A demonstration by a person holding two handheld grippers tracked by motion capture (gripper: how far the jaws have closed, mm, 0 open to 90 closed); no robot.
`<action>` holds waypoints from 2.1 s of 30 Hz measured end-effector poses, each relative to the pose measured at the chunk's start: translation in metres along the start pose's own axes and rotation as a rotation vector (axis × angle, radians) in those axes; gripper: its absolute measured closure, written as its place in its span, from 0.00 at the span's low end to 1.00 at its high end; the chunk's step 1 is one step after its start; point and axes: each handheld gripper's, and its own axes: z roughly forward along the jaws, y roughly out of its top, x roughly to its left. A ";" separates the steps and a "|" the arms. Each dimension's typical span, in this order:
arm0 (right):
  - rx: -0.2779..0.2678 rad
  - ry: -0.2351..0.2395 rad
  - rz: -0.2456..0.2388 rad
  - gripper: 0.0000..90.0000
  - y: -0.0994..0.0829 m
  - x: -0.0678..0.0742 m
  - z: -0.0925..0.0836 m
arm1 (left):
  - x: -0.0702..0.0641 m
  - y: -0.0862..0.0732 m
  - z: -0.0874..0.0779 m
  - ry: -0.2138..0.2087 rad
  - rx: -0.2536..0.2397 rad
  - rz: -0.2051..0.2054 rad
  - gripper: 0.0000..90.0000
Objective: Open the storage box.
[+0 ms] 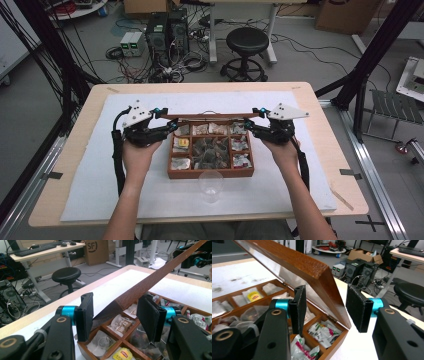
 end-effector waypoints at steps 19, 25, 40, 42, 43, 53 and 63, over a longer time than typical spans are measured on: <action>0.042 -0.056 -0.014 0.60 0.010 -0.008 0.025 | 0.022 -0.009 0.031 0.043 0.056 0.000 0.55; 0.045 -0.072 -0.016 0.60 0.012 -0.011 0.031 | 0.028 -0.014 0.039 0.062 0.072 -0.006 0.59; 0.055 -0.110 0.006 0.62 0.003 -0.020 0.053 | 0.041 -0.027 0.057 0.077 0.069 -0.047 0.63; 0.056 -0.110 0.004 0.62 0.002 -0.021 0.055 | 0.042 -0.028 0.059 0.078 0.069 -0.050 0.63; 0.056 -0.111 0.007 0.62 0.001 -0.022 0.056 | 0.043 -0.029 0.060 0.079 0.068 -0.053 0.63; 0.081 -0.107 0.036 0.62 -0.008 -0.029 0.071 | 0.049 -0.038 0.071 0.081 0.081 -0.065 0.62; 0.115 -0.115 0.044 0.61 -0.015 -0.033 0.083 | 0.053 -0.044 0.078 0.082 0.082 -0.071 0.62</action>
